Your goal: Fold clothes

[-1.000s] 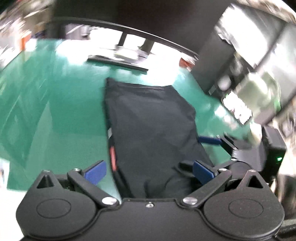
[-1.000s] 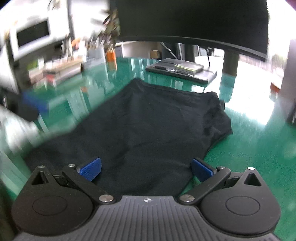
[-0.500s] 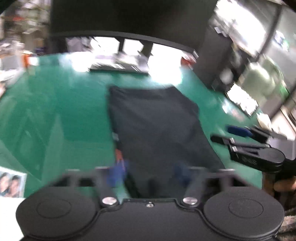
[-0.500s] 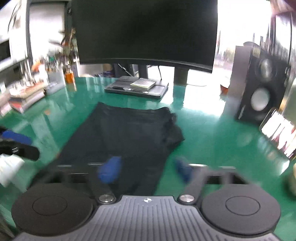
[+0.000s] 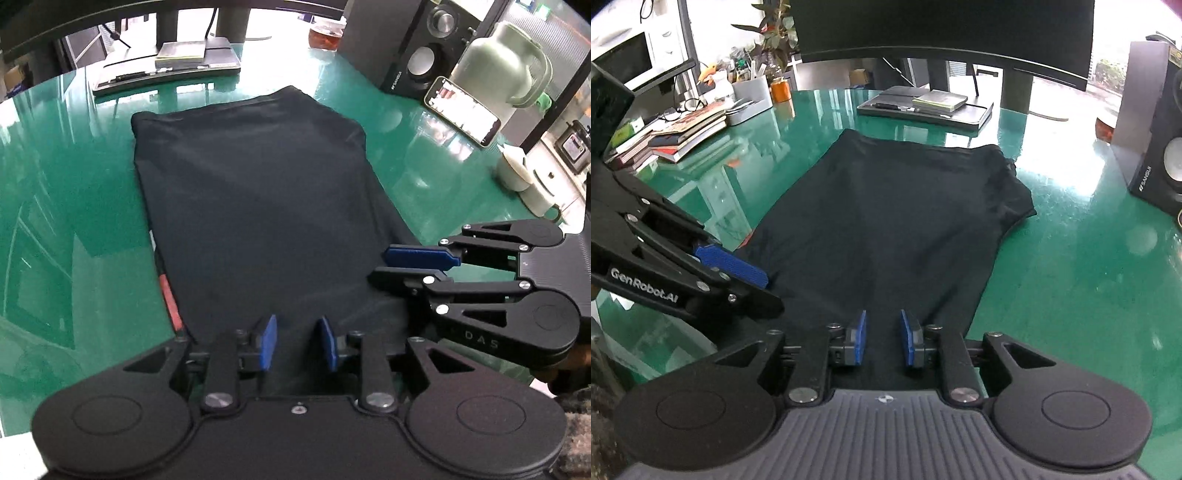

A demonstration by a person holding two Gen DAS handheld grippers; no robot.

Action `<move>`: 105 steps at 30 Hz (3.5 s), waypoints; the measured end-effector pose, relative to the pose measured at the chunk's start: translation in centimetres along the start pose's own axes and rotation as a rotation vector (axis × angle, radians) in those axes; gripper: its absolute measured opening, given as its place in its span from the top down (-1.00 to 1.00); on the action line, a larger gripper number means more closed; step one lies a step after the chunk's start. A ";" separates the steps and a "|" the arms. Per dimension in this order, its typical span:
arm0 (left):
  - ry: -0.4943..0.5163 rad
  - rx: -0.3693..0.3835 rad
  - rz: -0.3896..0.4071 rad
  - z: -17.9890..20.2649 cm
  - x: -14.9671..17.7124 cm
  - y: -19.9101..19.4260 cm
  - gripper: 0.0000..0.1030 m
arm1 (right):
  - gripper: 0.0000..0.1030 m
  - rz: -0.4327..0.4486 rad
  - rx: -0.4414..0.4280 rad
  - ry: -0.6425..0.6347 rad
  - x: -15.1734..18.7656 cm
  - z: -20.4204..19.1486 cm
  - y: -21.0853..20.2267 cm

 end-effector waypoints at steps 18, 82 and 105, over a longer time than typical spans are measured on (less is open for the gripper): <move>0.027 -0.020 -0.027 0.1 0.1 -0.4 0.36 | 0.38 0.028 -0.042 -0.015 -1.4 -0.3 -2.8; 0.081 -0.111 0.019 -0.8 -3.4 0.7 -0.31 | -0.03 0.027 0.029 -0.018 -3.2 0.3 -1.6; 0.090 -0.102 0.065 -2.4 -4.6 -0.2 -0.35 | -0.07 0.073 0.016 0.040 -3.4 2.3 -2.0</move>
Point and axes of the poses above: each gripper's, at about its wrist camera, not at the fingertips, and y roughly the way its jaws point, z to its right, x to its underside, the point moved 3 cm from there along y, roughly the way its jaws point, and after that the axes turned 5 degrees about -z, right-handed, at the moved point
